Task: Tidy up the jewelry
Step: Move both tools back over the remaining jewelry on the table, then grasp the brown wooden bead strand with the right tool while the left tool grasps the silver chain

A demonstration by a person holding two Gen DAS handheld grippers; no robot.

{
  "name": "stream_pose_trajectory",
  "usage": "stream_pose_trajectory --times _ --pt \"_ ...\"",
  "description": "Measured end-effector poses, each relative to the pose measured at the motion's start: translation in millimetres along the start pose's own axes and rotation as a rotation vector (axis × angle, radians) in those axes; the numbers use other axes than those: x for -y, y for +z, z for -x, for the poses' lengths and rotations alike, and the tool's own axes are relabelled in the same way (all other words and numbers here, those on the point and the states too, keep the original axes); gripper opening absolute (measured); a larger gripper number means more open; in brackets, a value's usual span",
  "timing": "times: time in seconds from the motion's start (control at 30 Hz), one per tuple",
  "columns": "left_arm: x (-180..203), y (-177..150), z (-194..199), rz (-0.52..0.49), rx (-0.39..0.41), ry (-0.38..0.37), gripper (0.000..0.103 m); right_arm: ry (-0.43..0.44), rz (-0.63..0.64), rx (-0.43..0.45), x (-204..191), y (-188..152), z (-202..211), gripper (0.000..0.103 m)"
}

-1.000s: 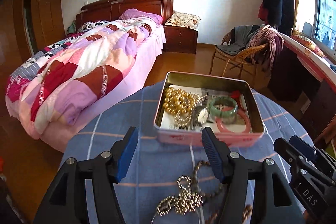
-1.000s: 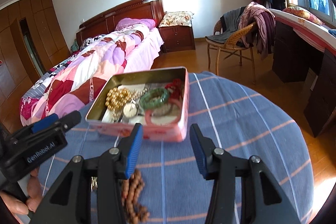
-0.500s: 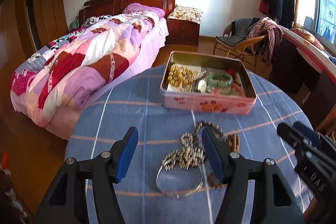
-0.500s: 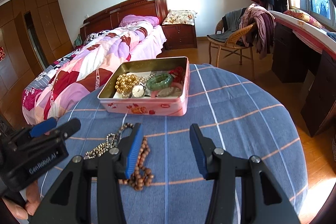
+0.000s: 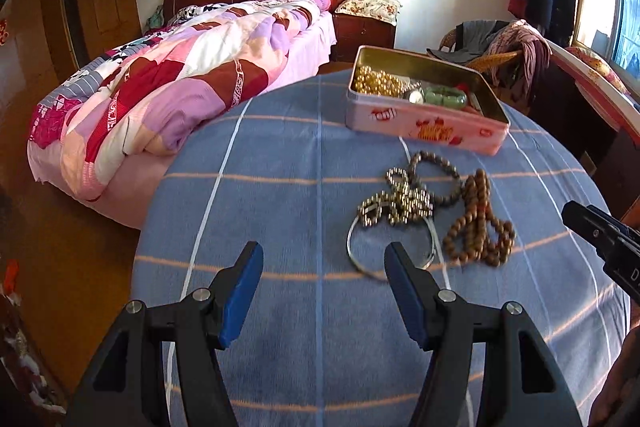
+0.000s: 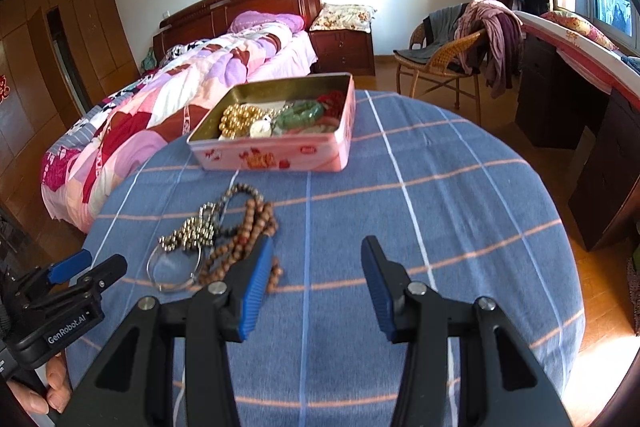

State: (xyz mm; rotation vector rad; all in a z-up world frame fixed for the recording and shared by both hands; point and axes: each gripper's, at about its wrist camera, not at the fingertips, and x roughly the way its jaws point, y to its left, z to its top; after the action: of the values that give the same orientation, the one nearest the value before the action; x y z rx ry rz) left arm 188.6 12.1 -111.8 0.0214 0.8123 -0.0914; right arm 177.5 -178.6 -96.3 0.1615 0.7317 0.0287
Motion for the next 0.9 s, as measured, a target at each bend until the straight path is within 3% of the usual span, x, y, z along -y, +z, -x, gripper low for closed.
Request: stream_pose_trajectory --times 0.27,0.53,0.77,0.83,0.87,0.9 --pt "-0.9 -7.6 1.7 -0.012 -0.01 -0.025 0.063 0.021 0.005 -0.036 -5.6 -6.7 -3.9 0.05" --pt "-7.7 -4.6 1.8 -0.008 -0.005 -0.014 0.063 0.093 0.037 -0.091 -34.3 12.8 -41.3 0.05" --pt "-16.8 1.9 -2.1 -0.017 0.006 -0.018 0.063 0.066 0.025 -0.201 -43.8 14.8 -83.7 0.05" --pt "-16.9 5.1 -6.2 -0.024 0.006 -0.032 0.063 0.061 0.047 -0.194 -44.6 13.1 -83.4 0.05" --pt "-16.8 6.6 -8.1 -0.025 0.005 -0.041 0.063 0.062 0.06 -0.193 -44.8 12.6 -83.2 0.049" --pt "-16.1 8.6 -11.3 -0.026 0.002 -0.054 0.063 0.067 0.074 -0.191 -44.8 11.8 -82.7 0.037"
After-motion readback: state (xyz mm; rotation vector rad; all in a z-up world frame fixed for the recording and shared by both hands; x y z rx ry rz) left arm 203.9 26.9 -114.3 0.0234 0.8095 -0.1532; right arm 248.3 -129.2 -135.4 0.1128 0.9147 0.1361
